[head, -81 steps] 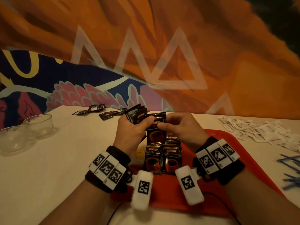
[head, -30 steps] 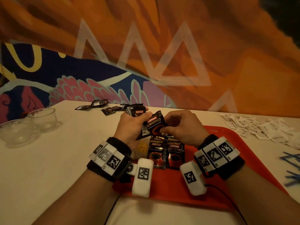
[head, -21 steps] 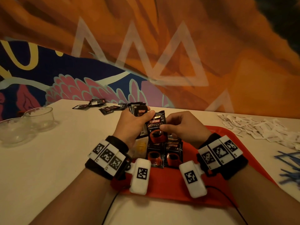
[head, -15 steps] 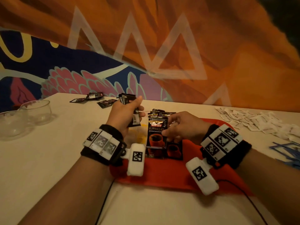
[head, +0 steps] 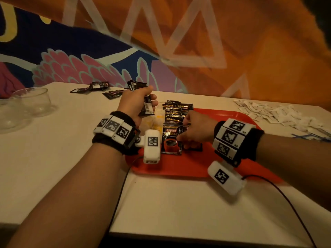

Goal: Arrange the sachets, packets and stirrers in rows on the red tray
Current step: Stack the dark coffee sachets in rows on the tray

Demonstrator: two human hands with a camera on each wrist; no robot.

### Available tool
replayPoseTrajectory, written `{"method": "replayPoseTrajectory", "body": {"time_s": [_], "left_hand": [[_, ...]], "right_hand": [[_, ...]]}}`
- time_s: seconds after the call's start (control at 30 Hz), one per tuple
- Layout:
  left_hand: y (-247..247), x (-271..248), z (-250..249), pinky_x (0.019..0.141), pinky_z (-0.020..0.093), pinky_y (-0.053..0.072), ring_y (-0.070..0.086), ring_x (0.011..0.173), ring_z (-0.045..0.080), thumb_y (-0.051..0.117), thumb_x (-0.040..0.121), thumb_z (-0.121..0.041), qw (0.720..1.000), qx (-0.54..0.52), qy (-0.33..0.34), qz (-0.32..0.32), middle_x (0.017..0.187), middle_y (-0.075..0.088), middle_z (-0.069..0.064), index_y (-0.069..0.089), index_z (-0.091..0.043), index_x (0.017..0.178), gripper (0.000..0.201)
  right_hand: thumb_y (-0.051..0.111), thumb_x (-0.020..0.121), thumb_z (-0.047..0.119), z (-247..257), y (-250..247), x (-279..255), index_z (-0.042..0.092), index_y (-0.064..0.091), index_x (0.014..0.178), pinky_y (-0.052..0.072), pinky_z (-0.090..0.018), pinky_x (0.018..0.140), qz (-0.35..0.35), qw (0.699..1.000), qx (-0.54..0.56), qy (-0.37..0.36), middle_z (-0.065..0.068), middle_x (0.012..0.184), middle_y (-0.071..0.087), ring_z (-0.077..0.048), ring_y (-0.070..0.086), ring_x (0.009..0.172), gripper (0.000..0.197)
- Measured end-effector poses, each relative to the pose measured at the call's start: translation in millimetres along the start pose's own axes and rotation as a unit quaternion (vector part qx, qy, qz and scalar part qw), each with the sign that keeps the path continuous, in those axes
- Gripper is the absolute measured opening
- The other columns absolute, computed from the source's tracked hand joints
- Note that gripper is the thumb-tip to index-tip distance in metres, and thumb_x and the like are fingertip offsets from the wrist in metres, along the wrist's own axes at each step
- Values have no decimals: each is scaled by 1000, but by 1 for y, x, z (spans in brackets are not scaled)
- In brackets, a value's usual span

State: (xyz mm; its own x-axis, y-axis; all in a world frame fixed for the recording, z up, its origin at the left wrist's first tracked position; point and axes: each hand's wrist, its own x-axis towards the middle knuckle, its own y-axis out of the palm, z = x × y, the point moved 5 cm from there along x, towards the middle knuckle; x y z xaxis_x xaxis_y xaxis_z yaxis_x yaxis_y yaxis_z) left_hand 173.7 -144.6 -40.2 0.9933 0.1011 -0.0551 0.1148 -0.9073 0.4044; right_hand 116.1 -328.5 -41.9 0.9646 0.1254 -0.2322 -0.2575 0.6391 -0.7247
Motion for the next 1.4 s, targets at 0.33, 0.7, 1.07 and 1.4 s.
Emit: {"method": "replayPoseTrajectory", "body": {"time_s": [0.33,0.7,1.07,1.4], "left_hand": [[-1,-2,-1,50,27,50,63,58,16,66,94,-18,1000,0,-2,-5,75,65,5,56,-1,128,39],[17,-18,0,58,32,54,65,64,23,45,95,-10,997,37,-18,63,79,69,12,57,0,111,23],[47,-52,-2,72,43,60,74,88,34,72,89,-12,995,69,58,51,95,75,17,69,-1,103,18],[52,-91,-15,64,34,48,62,65,13,76,84,-37,962,168,210,-55,68,63,-7,66,-18,83,22]], "right_hand": [[77,84,14,3,0,1,16,43,114,55,-30,57,-1,999,-40,-2,-7,80,71,-17,67,59,46],[77,85,21,0,-24,8,19,50,98,49,-27,51,-42,997,35,-48,0,68,68,-14,66,57,30],[88,72,23,17,-36,-2,19,69,85,56,-38,72,-107,960,193,-174,-6,83,74,-22,72,80,23],[77,80,16,26,-47,-40,17,71,89,39,-4,56,-261,926,103,-254,12,68,59,2,53,60,11]]}}
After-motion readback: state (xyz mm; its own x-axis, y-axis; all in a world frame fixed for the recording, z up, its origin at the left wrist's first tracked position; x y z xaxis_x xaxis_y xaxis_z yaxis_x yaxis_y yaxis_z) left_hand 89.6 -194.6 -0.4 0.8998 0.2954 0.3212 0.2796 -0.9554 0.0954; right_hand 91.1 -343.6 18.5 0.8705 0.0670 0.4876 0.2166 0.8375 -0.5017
